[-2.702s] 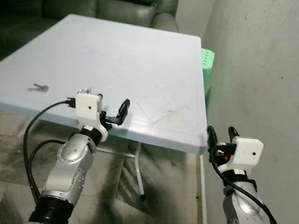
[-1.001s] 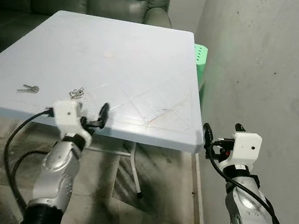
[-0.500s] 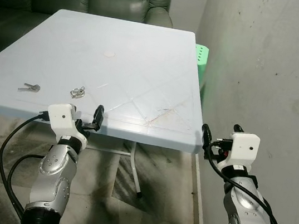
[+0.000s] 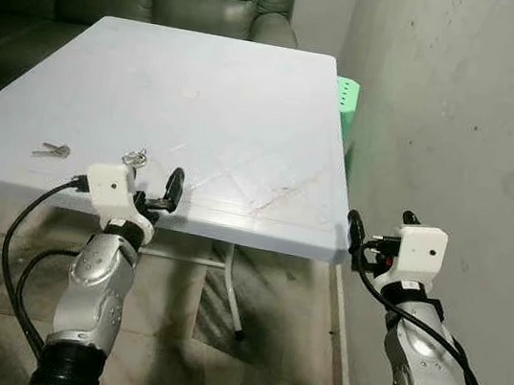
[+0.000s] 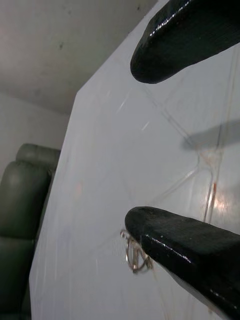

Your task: Hang keys on a hook

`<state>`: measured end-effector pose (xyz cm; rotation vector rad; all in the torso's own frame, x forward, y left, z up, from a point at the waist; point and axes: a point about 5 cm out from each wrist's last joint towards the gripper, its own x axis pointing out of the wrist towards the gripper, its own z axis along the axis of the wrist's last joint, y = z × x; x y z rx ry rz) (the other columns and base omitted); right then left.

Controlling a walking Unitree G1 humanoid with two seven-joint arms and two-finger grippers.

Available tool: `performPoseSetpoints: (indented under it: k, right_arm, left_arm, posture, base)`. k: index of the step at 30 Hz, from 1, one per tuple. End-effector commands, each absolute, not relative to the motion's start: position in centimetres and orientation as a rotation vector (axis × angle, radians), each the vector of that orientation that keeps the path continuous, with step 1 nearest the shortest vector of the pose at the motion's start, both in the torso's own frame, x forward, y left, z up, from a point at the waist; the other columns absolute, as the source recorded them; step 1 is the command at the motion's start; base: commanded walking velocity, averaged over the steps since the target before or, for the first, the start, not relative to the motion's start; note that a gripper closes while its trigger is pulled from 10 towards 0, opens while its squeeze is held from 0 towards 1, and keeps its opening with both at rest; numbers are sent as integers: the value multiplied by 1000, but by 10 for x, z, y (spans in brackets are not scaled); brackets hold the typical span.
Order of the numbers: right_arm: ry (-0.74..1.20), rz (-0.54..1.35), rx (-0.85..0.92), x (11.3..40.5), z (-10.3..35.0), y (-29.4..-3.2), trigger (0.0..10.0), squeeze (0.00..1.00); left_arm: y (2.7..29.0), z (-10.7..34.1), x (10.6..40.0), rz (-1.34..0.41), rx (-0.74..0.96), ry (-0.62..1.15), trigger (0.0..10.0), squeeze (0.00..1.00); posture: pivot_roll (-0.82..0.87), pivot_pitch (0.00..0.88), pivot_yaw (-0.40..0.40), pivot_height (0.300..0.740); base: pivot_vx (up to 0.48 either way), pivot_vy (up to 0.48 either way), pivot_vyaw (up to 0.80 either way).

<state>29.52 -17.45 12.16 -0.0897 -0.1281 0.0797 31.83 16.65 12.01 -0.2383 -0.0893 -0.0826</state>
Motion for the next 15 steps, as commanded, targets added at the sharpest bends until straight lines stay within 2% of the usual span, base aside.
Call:
performPoseSetpoints:
  k: [1, 7, 15]
  right_arm:
    - [-146, 72, -88, 296, 126, -175, 10000, 0]
    - [-140, 64, -92, 295, 124, -178, 10000, 0]
    - [-138, 69, -90, 295, 125, -177, 10000, 0]
  left_arm:
    - [164, 120, 320, -95, -228, -78, 10000, 0]
    - [164, 119, 320, -97, -229, -71, 10000, 0]
    - [164, 117, 321, -85, -228, -62, 10000, 0]
  posture:
    - [-48, 27, -11, 732]
    - [-48, 33, -12, 732]
    - [-44, 31, -19, 732]
  base:
    - [0, 0, 0]
    - [0, 0, 0]
    - [0, 269, 0]
